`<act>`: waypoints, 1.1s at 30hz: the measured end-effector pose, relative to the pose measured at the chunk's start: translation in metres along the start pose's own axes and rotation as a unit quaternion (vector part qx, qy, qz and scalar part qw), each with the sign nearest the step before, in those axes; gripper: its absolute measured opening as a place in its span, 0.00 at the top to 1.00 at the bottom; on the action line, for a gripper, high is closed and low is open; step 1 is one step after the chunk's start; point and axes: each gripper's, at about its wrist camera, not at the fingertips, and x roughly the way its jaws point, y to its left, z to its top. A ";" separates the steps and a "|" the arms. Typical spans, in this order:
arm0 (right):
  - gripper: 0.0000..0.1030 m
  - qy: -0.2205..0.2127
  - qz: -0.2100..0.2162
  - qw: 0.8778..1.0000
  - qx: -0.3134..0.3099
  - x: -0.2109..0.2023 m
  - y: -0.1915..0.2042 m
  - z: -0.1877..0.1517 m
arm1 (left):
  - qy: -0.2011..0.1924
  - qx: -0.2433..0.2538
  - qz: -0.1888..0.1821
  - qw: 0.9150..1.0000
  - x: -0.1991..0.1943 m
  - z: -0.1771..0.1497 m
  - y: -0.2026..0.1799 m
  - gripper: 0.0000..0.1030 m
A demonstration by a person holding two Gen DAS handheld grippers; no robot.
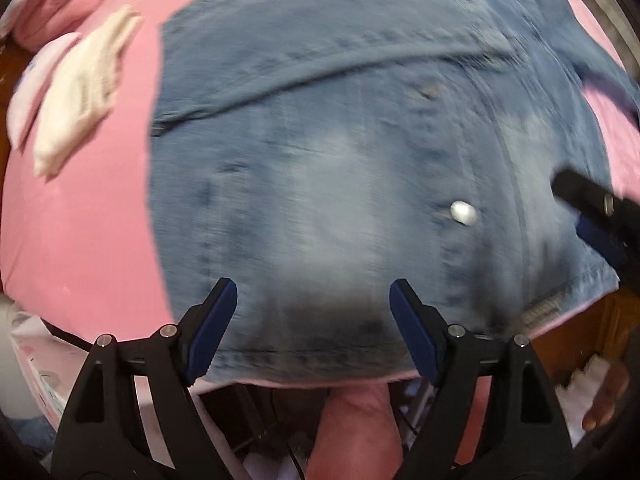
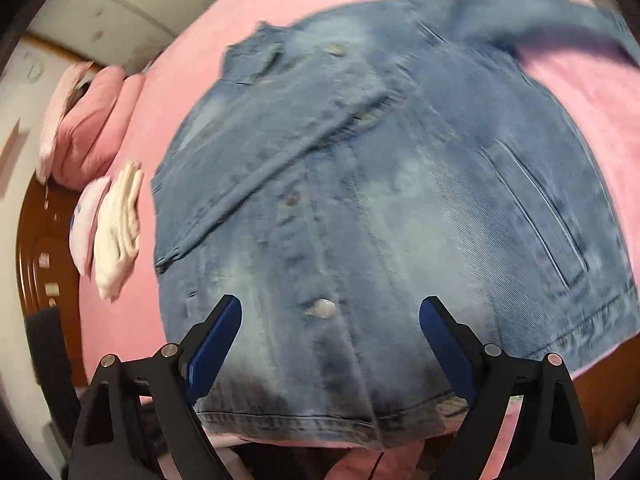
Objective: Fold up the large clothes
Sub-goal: 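Grasp the other sleeve cuff with the right gripper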
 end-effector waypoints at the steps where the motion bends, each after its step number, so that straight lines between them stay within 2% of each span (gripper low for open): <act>1: 0.11 0.000 0.009 1.000 0.015 -0.002 -0.012 0.005 | 0.005 0.005 0.000 1.000 0.000 0.002 -0.012 0.26; 4: 0.11 -0.002 0.031 0.998 0.051 -0.016 -0.052 0.030 | 0.017 0.010 0.000 1.000 -0.003 0.011 -0.054 0.26; 7: 0.11 -0.024 0.048 0.996 0.074 -0.037 -0.098 0.057 | 0.031 0.008 0.000 0.999 -0.004 0.026 -0.103 0.26; 12: 0.12 -0.029 0.021 0.993 0.115 -0.071 -0.185 0.109 | 0.047 -0.006 -0.001 0.999 -0.013 0.056 -0.179 0.26; 15: 0.12 -0.036 0.024 0.987 0.154 -0.096 -0.240 0.141 | 0.037 0.021 0.006 0.999 -0.020 0.080 -0.235 0.26; 20: 0.12 -0.061 0.017 0.981 0.186 -0.131 -0.318 0.190 | 0.032 0.073 0.011 0.997 -0.034 0.117 -0.313 0.26; 26: 0.17 -0.093 -0.002 0.970 0.226 -0.162 -0.393 0.234 | 0.024 0.092 -0.010 0.995 -0.046 0.158 -0.370 0.26; 30: 0.23 -0.127 -0.016 0.954 0.273 -0.172 -0.433 0.250 | 0.022 0.095 -0.003 0.995 -0.046 0.175 -0.393 0.26; 32: 0.32 -0.149 -0.025 0.941 0.304 -0.174 -0.452 0.252 | 0.028 0.094 -0.006 0.995 -0.044 0.181 -0.399 0.26; 33: 0.41 -0.156 -0.025 0.936 0.315 -0.174 -0.464 0.254 | 0.030 0.093 -0.007 0.995 -0.044 0.184 -0.400 0.26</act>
